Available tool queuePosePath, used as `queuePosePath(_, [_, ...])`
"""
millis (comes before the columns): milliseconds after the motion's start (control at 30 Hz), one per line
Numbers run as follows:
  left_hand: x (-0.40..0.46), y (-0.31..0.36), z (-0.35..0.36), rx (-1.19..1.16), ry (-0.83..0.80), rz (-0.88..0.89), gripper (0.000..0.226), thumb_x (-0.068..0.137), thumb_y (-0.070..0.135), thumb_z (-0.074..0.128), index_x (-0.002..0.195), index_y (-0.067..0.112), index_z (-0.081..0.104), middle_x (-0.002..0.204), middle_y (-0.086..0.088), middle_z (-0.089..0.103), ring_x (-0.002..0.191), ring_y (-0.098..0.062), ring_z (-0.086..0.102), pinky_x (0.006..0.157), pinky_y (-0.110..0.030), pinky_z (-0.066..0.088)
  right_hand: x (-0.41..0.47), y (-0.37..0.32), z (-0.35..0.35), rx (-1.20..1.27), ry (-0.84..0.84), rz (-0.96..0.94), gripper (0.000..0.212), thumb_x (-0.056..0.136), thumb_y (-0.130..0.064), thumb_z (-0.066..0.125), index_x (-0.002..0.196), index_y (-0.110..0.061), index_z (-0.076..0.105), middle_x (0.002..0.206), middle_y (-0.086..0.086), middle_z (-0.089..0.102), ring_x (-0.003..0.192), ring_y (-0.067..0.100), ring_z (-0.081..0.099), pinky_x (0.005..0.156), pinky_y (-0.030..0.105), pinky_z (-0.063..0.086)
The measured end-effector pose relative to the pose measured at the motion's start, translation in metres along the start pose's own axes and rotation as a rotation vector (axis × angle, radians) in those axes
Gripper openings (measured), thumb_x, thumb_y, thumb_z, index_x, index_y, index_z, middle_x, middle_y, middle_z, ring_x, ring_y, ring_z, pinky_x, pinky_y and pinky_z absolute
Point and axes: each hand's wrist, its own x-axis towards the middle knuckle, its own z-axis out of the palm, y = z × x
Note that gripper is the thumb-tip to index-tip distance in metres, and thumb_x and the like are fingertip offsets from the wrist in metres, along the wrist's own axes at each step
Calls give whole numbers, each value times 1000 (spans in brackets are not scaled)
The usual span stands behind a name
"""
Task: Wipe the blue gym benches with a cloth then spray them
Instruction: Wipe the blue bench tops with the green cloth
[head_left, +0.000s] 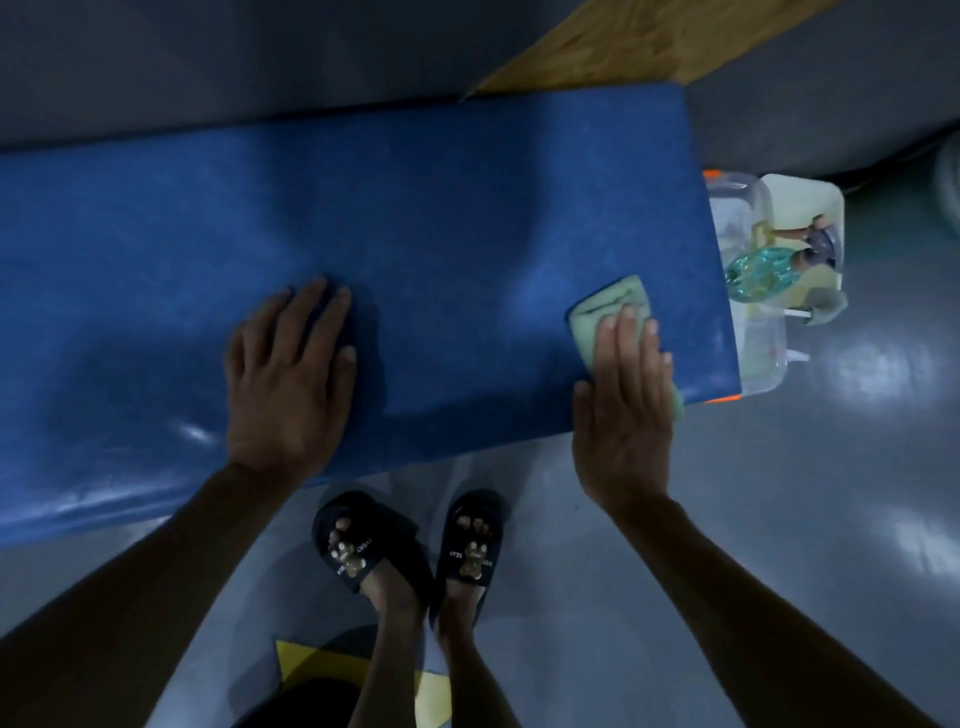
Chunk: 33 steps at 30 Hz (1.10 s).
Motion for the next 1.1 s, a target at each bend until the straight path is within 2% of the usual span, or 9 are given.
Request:
queuePosePath(133, [-4, 11, 8, 37, -25, -43, 51, 104, 34, 39, 153, 18, 40, 160, -8, 35, 147, -38, 27, 119, -56, 21, 15, 40, -10, 80, -58, -117, 55, 105, -23, 32, 158, -8, 24, 167, 8, 16, 155, 26, 12, 125, 45, 15])
queuePosePath(233, [-5, 11, 8, 50, -35, -36, 51, 104, 35, 38, 153, 18, 39, 161, -7, 34, 148, -37, 26, 119, -56, 20, 45, 60, -4, 144, 69, 190, 55, 107, -28, 26, 158, -7, 21, 166, 9, 17, 154, 25, 16, 125, 39, 13])
queuePosePath(367, [-5, 14, 9, 61, -38, -66, 52, 104, 37, 37, 153, 20, 39, 161, -6, 33, 148, -37, 26, 119, -56, 20, 84, 78, -10, 375, 105, 691, 54, 107, -34, 27, 154, -8, 33, 155, 15, 41, 143, 32, 37, 117, 32, 22])
queuePosePath(433, [-5, 14, 9, 65, -43, -67, 53, 103, 37, 37, 153, 20, 39, 161, -7, 32, 148, -38, 25, 119, -56, 19, 82, 80, -10, 429, 110, 771, 49, 108, -30, 31, 150, -6, 40, 149, 18, 47, 137, 35, 42, 111, 32, 26])
queuePosePath(567, [-4, 15, 8, 71, -63, -74, 53, 103, 36, 37, 153, 20, 38, 162, -6, 31, 149, -38, 24, 119, -57, 19, 50, 72, -8, 448, 202, 677, 49, 104, -29, 30, 149, -10, 40, 139, 16, 53, 127, 32, 47, 108, 40, 37])
queuePosePath(667, [-4, 15, 9, 76, -72, -72, 53, 103, 36, 37, 154, 21, 38, 162, -6, 31, 148, -39, 24, 119, -57, 18, 25, 61, -8, 371, 163, 598, 58, 101, -28, 27, 155, -7, 26, 158, 15, 33, 145, 31, 31, 119, 48, 29])
queuePosePath(767, [-3, 16, 8, 86, -84, -85, 53, 102, 36, 38, 153, 21, 38, 162, -5, 31, 149, -38, 23, 120, -55, 15, 8, 54, -12, 257, 71, 304, 57, 104, -25, 31, 157, -4, 21, 166, 15, 16, 154, 34, 11, 125, 41, 13])
queuePosePath(933, [-3, 15, 7, 95, -92, -79, 53, 103, 38, 35, 154, 22, 36, 162, -4, 31, 149, -37, 23, 120, -55, 16, 48, 67, -30, 144, -108, -168, 53, 105, -27, 34, 156, -10, 30, 166, 10, 18, 154, 33, 11, 124, 48, 15])
queuePosePath(1100, [-3, 14, 10, 83, -100, -81, 54, 103, 39, 32, 155, 24, 34, 164, -2, 27, 150, -36, 20, 121, -54, 13, 88, 49, -15, 47, -81, -46, 57, 104, -27, 27, 159, -11, 21, 167, 10, 13, 154, 32, 9, 125, 47, 12])
